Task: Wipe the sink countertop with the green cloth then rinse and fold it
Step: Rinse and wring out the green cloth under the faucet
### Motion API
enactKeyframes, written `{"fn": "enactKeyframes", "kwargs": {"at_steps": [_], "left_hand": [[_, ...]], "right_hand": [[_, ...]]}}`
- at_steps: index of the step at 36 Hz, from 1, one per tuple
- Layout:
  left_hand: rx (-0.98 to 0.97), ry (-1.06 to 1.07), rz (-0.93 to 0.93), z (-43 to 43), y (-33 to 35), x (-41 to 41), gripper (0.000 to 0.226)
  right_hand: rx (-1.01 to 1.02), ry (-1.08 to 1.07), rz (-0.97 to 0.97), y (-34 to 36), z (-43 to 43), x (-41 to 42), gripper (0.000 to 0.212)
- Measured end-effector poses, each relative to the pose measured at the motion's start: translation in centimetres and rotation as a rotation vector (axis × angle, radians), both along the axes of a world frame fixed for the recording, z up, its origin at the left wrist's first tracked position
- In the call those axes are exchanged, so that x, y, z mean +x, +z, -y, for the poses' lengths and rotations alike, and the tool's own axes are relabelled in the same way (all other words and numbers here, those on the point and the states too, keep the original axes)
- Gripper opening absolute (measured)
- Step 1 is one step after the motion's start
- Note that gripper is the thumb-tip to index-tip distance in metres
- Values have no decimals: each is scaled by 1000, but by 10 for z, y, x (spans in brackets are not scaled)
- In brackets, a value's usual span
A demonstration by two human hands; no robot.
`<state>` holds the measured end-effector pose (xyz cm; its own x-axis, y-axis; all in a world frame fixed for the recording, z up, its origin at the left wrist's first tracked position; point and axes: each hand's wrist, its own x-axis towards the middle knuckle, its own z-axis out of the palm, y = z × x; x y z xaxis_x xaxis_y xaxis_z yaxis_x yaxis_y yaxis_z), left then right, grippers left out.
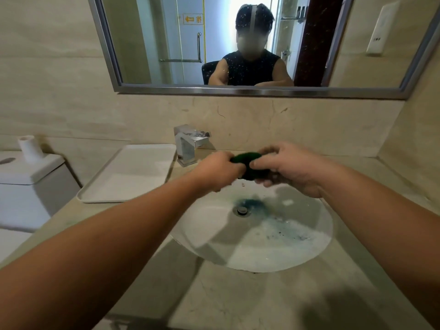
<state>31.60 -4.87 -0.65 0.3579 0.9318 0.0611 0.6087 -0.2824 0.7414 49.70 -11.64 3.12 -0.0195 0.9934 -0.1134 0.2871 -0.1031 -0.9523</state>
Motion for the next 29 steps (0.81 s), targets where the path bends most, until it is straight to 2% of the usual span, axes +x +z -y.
{"fn": "enactKeyframes", "kwargs": {"at_steps": [1, 3, 5, 7, 9, 11, 13, 15, 17, 19, 21, 23, 24, 29], "left_hand": [[-181, 17, 149, -4, 4, -4, 14], [-469, -3, 370, -10, 11, -13, 10], [-723, -104, 509, -15, 19, -20, 8], [-916, -253, 563, -16, 28, -25, 9], [-1020, -393, 509, -12, 36, -25, 10], [-1049, -507, 374, -5, 43, -18, 3], [-1013, -609, 224, 2, 48, -9, 10], [-901, -646, 95, 6, 51, 0, 23], [-715, -618, -11, 10, 53, 7, 30], [-486, -516, -131, 15, 50, 20, 35], [-184, -359, -297, 22, 40, 36, 29], [156, -262, -449, 27, 25, 51, 28], [260, -243, -488, 28, 18, 55, 27], [483, -266, -677, 25, -8, 57, 18]], "right_hand": [[118, -40, 60, 0, 2, -1, 50], [405, -76, 360, -2, 8, -3, 64], [643, -6, 632, -8, 13, -2, 74], [809, 49, 903, -17, 16, 1, 87], [1000, 3, 1153, -20, 17, 4, 92], [1214, -20, 1303, -18, 16, 4, 84], [1389, 3, 1386, -14, 13, 6, 70], [1472, 40, 1427, -11, 10, 9, 55], [1435, 86, 1450, -10, 9, 14, 43], [1277, 99, 1438, -10, 9, 19, 31], [965, 41, 1478, -9, 7, 22, 16], [635, -8, 1591, -12, 2, 23, 16], [534, 0, 1609, -16, 0, 23, 18], [198, 88, 1476, -36, -4, 22, 16]]}}
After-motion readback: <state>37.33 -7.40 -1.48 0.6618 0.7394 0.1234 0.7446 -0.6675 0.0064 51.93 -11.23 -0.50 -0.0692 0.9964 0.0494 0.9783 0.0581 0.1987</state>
